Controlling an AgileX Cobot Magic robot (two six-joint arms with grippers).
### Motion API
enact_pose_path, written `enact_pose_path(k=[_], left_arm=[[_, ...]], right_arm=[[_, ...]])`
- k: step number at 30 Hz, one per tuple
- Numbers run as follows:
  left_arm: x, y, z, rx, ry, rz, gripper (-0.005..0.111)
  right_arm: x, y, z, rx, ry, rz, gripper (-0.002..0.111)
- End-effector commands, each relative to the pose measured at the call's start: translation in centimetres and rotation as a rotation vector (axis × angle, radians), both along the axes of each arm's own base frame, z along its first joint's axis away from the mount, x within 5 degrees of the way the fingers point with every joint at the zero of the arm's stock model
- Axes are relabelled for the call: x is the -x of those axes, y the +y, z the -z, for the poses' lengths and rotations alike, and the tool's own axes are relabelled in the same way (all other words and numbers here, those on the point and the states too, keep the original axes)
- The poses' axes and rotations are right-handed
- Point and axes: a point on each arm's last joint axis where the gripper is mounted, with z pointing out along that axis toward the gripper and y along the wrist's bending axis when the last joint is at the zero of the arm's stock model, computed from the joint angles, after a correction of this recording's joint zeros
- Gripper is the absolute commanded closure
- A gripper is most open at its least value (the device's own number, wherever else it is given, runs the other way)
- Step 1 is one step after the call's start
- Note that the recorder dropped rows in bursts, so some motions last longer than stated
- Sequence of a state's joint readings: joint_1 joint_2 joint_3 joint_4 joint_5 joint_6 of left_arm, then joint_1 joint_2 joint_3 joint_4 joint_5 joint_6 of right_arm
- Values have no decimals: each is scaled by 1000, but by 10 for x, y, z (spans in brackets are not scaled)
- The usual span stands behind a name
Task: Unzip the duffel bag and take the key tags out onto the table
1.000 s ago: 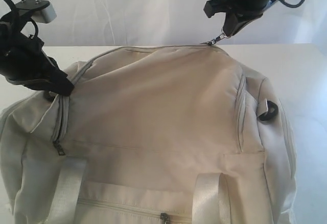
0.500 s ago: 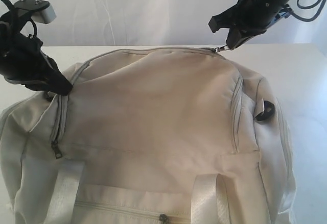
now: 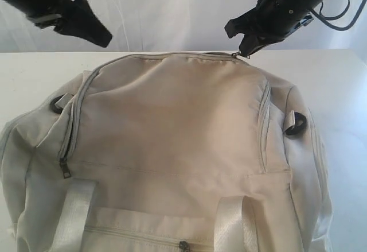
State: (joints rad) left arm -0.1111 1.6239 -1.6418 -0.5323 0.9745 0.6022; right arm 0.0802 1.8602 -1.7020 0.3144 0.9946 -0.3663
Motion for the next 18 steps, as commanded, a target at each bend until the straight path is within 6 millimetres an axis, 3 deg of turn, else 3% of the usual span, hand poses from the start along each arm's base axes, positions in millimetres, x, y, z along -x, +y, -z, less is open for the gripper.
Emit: enact_pose_path(k=[1, 4, 10, 14, 18], left_arm=[[-26, -46, 11, -5, -33, 245, 44], [-40, -86, 25, -49, -141, 372, 46], [-58, -138, 54, -153, -395, 483, 48], [-60, -156, 66, -171, -435, 498, 48], [-67, -158, 77, -185, -436, 480, 49]], right_arm=[[5, -4, -3, 4, 10, -19, 108], [6, -3, -3, -4, 19, -29, 108], [7, -2, -2, -2, 35, -53, 108], [7, -2, -3, -2, 27, -51, 108], [6, -2, -3, -4, 21, -48, 108]])
